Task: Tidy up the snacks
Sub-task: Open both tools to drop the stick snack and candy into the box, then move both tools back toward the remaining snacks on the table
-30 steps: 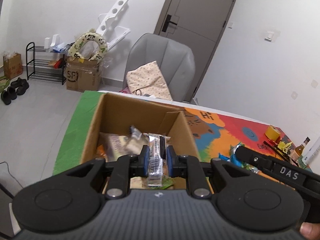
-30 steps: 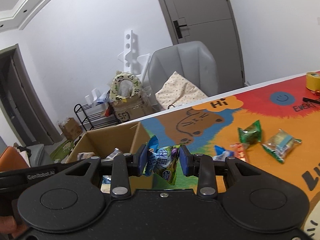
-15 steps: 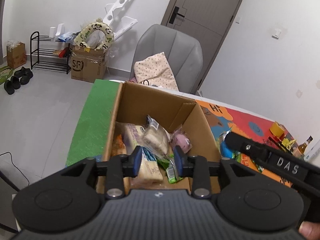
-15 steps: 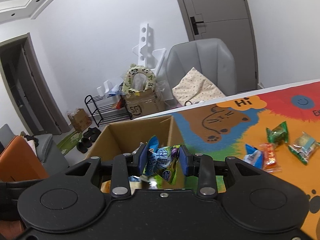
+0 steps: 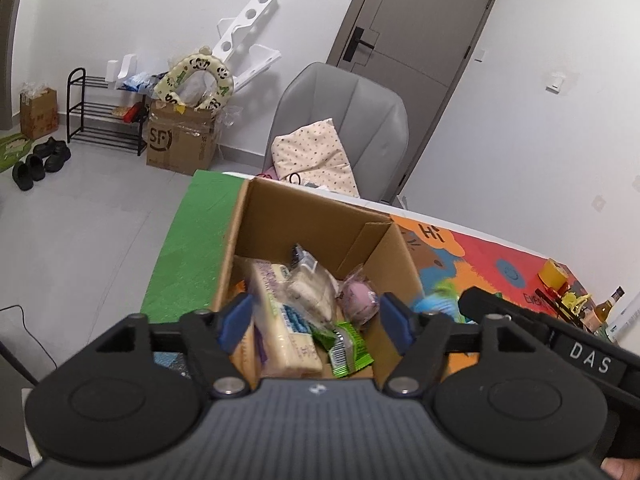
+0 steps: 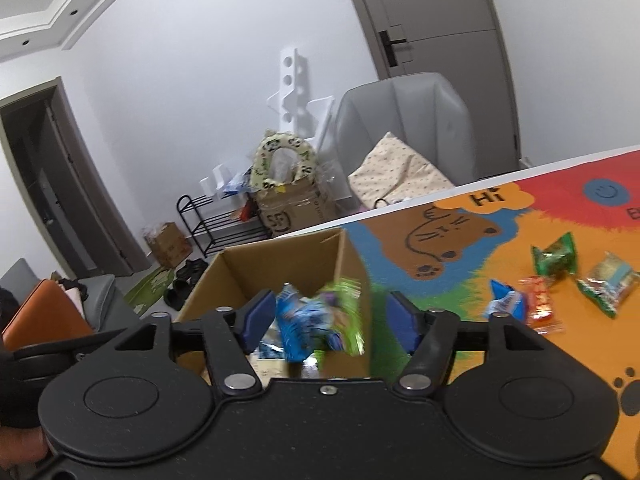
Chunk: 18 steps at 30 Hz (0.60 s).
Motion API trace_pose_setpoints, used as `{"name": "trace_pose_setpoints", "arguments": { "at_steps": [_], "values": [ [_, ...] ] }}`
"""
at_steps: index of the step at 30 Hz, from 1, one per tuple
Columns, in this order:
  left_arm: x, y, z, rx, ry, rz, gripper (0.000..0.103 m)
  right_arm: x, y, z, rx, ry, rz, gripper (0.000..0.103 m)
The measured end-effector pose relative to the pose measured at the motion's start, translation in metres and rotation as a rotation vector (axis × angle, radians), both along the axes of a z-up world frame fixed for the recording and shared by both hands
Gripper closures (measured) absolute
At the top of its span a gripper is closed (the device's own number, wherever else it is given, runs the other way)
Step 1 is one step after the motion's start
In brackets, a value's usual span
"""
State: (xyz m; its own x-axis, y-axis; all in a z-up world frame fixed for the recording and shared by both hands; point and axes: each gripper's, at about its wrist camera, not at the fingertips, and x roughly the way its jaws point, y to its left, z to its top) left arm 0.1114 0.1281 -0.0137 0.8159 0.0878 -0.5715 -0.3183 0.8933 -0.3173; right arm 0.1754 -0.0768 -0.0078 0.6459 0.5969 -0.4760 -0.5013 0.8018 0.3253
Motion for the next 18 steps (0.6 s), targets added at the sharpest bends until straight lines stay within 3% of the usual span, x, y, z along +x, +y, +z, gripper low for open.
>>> {"name": "trace_pose_setpoints", "arguments": {
  "at_steps": [5,18],
  "values": [
    [0.003,-0.011,0.003,0.018,-0.006,-0.01,0.022,0.001,-0.016,-0.001,0.016,0.009,-0.015,0.038],
    [0.01,-0.037,0.01,0.059,0.003,-0.018,0.018,0.018,-0.081,-0.009,0.047,0.043,-0.117,0.038]
  ]
}}
